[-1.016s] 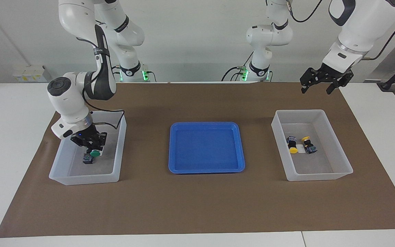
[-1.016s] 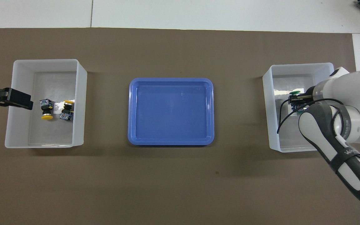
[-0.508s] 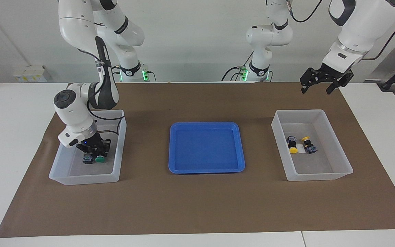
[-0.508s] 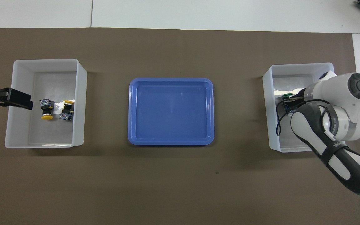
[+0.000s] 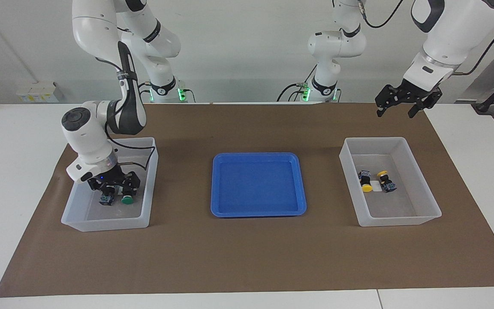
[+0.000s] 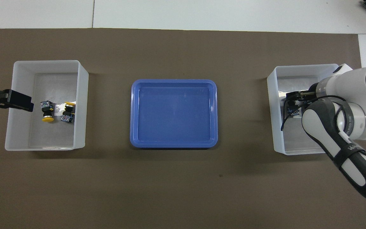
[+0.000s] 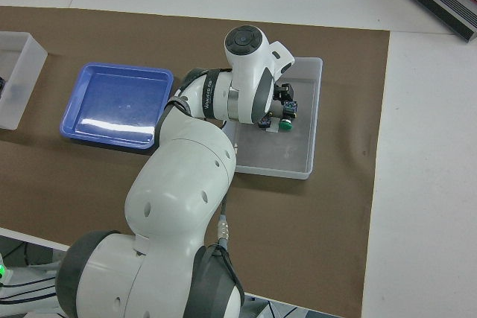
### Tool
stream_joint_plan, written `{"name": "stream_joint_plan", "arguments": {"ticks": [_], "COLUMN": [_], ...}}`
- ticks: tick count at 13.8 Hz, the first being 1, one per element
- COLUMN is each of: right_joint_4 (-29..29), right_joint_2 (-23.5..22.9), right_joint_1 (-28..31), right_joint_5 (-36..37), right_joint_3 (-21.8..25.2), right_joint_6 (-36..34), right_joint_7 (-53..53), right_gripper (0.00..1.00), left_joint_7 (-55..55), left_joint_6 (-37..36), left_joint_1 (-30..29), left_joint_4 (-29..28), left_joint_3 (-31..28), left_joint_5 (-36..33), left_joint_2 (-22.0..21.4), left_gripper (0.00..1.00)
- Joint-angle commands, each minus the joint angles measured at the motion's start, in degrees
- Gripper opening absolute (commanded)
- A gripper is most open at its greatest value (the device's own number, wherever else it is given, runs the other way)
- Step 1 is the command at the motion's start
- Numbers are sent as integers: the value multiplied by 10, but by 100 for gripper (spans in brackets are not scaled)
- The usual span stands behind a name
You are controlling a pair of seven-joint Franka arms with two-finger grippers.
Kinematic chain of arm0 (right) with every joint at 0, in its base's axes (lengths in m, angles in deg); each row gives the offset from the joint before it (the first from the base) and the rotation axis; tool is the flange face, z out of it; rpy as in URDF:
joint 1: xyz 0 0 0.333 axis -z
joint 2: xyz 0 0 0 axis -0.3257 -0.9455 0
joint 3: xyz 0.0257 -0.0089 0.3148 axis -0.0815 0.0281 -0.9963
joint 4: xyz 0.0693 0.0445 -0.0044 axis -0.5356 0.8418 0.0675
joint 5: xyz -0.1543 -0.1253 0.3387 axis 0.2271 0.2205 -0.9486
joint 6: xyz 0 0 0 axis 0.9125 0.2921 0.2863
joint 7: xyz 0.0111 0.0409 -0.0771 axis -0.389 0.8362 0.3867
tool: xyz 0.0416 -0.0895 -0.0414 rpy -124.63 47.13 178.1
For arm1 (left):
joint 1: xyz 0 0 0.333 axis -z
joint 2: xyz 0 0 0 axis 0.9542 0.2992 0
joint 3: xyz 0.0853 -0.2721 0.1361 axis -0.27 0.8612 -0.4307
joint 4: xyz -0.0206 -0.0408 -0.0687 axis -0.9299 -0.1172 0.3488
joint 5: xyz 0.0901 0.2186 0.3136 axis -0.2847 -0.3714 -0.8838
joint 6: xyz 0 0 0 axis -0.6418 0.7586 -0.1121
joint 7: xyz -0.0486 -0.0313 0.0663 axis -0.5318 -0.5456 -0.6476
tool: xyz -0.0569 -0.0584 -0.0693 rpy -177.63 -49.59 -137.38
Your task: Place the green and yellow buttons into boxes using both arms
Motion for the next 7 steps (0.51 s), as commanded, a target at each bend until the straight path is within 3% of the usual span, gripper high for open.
{"name": "stream_joint_plan", "arguments": {"ticks": [1, 4, 7], "right_joint_4": [-12, -54, -174], "right_joint_2": [59, 104, 99], "right_joint_1": [-1, -11, -33], "right_joint_5": [-7, -7, -8], "right_joint_3": [-4, -8, -8], "right_joint_6": [-68, -156, -280], "right_joint_7": [-10, -45, -86], "right_gripper": [100, 100, 100], "left_joint_7": [-2, -2, -2], "left_joint_6": [6, 6, 6], "left_joint_1": [-4, -4, -4], "left_joint_4": [-21, -21, -21], "left_joint_3": [1, 1, 1], "left_joint_5": [4, 4, 4], "left_joint_2": [-18, -18, -18], "left_gripper": [100, 100, 100]}}
